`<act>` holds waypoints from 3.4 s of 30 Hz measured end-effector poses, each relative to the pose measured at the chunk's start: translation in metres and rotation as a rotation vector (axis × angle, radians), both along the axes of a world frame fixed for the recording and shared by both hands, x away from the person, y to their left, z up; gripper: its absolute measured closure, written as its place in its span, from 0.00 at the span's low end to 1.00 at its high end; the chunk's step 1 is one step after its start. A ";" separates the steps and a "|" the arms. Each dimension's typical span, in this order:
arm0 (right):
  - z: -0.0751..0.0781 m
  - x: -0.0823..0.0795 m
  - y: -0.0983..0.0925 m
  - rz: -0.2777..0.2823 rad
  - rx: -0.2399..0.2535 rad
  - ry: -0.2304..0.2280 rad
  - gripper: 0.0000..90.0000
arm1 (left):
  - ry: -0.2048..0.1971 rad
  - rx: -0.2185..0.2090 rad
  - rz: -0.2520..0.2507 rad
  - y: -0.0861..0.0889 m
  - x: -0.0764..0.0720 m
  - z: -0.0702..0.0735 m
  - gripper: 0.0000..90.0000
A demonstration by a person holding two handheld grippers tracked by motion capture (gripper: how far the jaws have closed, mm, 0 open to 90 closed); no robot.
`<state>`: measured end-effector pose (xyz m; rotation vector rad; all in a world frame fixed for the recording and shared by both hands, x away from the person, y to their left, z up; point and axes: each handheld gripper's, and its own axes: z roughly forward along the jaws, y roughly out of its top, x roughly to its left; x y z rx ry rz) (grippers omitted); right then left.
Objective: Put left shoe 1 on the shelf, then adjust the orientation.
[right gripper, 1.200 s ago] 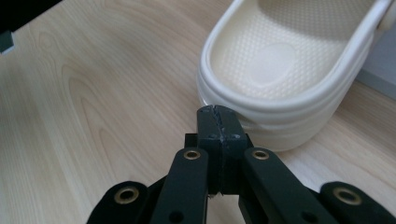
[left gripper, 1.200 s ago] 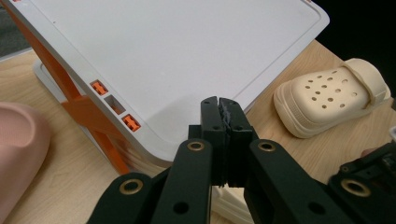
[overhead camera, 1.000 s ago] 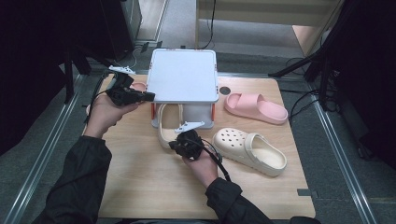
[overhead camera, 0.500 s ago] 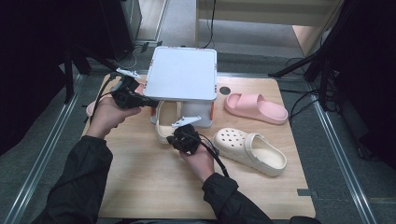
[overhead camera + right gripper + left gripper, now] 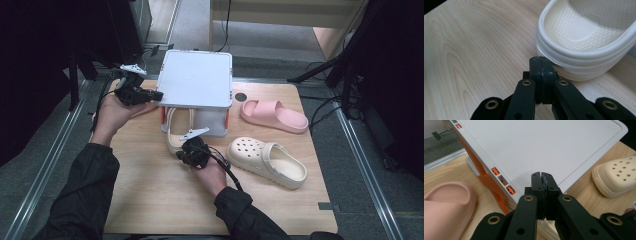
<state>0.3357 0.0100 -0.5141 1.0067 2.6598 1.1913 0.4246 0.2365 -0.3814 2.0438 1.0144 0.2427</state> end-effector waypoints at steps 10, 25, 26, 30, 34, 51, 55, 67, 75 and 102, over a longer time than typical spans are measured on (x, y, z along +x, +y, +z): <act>0.001 0.011 0.000 -0.032 -0.020 0.001 1.00 | 0.020 -0.059 -0.017 0.004 -0.003 -0.004 1.00; 0.001 0.041 0.006 -0.072 -0.011 -0.001 1.00 | 0.044 -0.083 -0.049 0.001 -0.006 -0.005 1.00; 0.001 0.042 0.007 -0.074 -0.004 -0.003 1.00 | 0.046 -0.085 -0.051 0.001 -0.006 -0.005 1.00; 0.000 0.049 0.010 -0.088 0.007 0.002 1.00 | 0.049 -0.086 -0.046 0.002 -0.006 -0.005 1.00; -0.001 0.054 0.014 -0.087 0.000 -0.012 1.00 | 0.055 -0.093 -0.044 0.001 -0.006 -0.005 1.00; 0.012 0.042 0.008 -0.050 0.043 -0.028 0.99 | 0.058 -0.113 0.002 0.001 -0.011 0.002 0.96; 0.026 0.028 -0.007 -0.005 0.055 -0.034 0.96 | 0.049 -0.125 -0.015 -0.004 -0.018 0.011 0.87; 0.055 -0.015 -0.067 0.059 0.095 -0.064 0.86 | 0.031 -0.163 -0.089 -0.030 -0.038 0.025 0.57; 0.055 -0.025 -0.099 0.067 0.134 -0.067 0.79 | 0.032 -0.107 -0.093 -0.044 -0.047 0.012 0.50; 0.058 -0.039 -0.223 -0.050 0.129 -0.099 0.68 | 0.037 -0.051 -0.123 -0.067 -0.090 -0.048 0.42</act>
